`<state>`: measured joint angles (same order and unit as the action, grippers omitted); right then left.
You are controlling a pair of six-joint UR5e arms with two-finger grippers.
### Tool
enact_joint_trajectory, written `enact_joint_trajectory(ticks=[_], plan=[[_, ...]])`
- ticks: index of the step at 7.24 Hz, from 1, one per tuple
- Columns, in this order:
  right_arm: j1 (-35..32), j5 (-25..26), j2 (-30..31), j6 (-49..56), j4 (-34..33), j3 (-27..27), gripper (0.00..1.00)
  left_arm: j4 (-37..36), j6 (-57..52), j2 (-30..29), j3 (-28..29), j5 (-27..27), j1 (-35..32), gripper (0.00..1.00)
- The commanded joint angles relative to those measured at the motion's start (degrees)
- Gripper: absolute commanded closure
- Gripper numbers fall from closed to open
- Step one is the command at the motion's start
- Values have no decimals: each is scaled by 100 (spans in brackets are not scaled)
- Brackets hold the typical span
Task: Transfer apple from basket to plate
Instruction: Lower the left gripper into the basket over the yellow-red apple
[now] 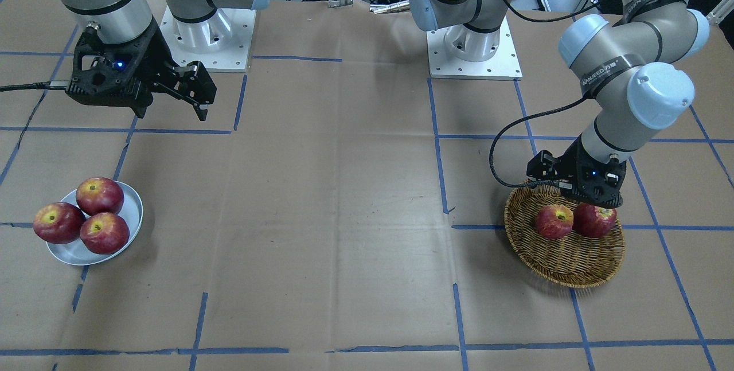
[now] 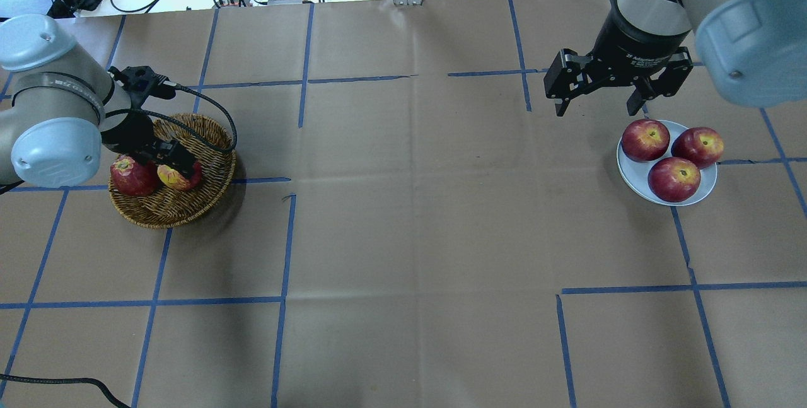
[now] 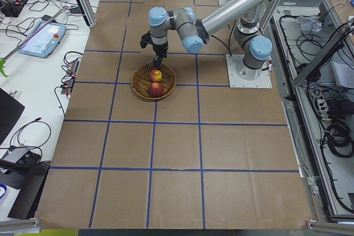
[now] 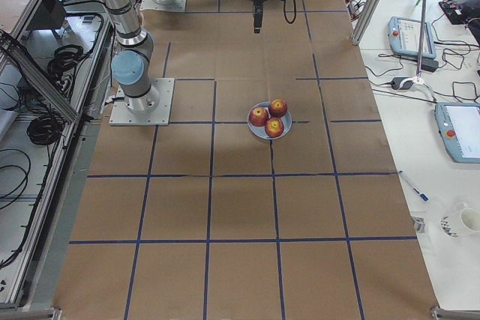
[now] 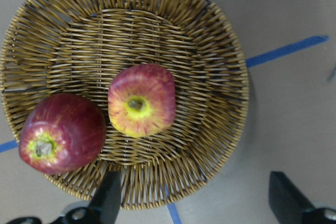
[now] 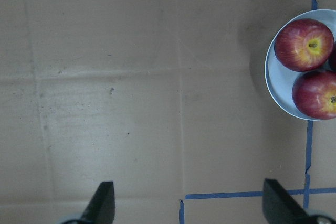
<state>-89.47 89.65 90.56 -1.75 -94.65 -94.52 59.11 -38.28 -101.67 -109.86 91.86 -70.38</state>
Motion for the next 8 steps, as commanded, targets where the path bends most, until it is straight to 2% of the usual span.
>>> enact_joint_trajectory(ticks=[1,8], plan=[[8,0,6,-1,0,-5,0,-617,-632,-352,9,33,6,1],[17,0,-3,16,0,-14,0,-735,-830,-871,219,24,6,1]])
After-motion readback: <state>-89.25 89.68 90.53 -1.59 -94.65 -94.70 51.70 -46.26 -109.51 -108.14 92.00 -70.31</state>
